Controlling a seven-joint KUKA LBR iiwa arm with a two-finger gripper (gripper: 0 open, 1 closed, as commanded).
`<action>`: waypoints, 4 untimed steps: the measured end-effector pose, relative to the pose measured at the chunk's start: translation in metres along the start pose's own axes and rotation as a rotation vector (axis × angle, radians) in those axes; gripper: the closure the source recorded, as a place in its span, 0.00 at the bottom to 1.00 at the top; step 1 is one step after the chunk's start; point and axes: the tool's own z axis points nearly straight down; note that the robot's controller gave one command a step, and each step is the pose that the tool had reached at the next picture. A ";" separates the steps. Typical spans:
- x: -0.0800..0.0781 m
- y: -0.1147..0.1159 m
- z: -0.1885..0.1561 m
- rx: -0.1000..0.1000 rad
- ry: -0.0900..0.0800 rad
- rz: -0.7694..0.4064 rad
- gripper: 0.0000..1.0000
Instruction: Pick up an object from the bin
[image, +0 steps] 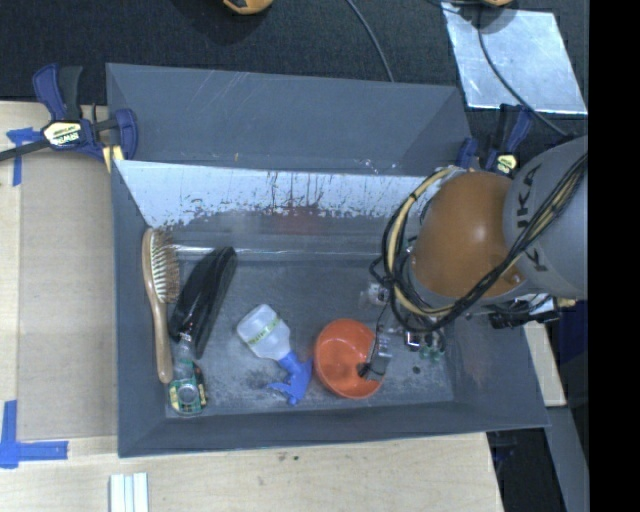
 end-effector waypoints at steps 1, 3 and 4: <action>0.032 0.030 0.022 -0.002 0.014 -0.445 0.00; 0.025 0.006 0.051 -0.006 -0.006 -0.939 1.00; 0.025 0.006 0.051 -0.006 -0.006 -0.939 1.00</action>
Offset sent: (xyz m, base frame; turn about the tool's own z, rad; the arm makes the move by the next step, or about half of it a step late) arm -0.0268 -0.0051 -0.0528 -0.4619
